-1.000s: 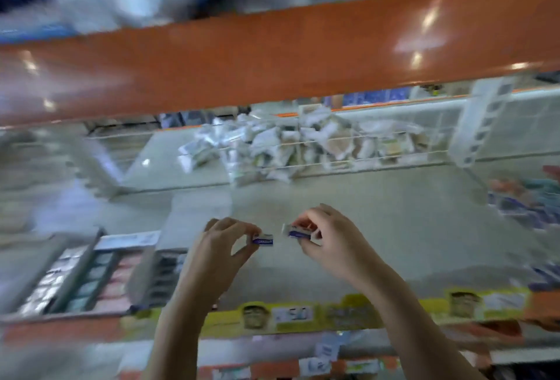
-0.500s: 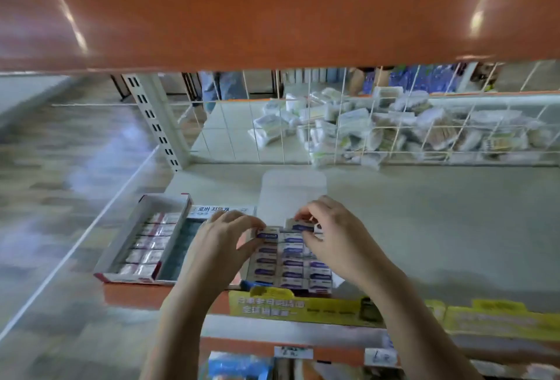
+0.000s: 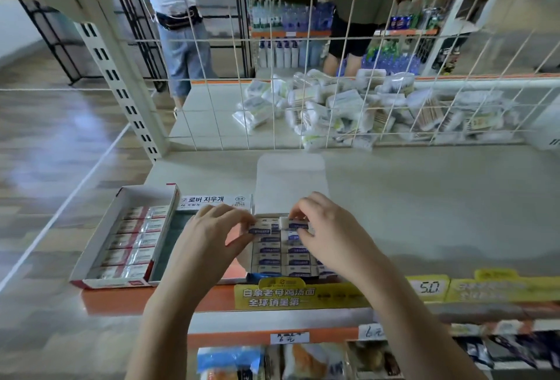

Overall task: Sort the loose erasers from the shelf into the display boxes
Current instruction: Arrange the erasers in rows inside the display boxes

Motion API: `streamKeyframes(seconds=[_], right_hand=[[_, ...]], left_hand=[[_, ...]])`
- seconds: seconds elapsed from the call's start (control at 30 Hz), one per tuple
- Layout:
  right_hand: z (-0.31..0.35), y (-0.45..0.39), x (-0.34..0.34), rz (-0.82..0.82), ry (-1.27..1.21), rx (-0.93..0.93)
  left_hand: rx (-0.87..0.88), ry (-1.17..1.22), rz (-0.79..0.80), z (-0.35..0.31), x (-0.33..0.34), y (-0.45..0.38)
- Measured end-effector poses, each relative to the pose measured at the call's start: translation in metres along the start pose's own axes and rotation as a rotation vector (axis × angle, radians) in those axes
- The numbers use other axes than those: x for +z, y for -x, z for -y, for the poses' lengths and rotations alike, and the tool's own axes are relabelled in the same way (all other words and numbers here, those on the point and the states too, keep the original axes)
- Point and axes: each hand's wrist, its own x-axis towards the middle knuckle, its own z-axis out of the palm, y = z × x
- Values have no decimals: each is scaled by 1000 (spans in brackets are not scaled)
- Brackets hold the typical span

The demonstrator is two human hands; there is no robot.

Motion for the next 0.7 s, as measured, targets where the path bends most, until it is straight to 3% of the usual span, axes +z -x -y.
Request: streamKeyframes(seconds=[0.7], right_hand=[[17, -8, 41, -31, 3, -15]], left_hand=[[-7, 98, 4, 23, -4, 9]])
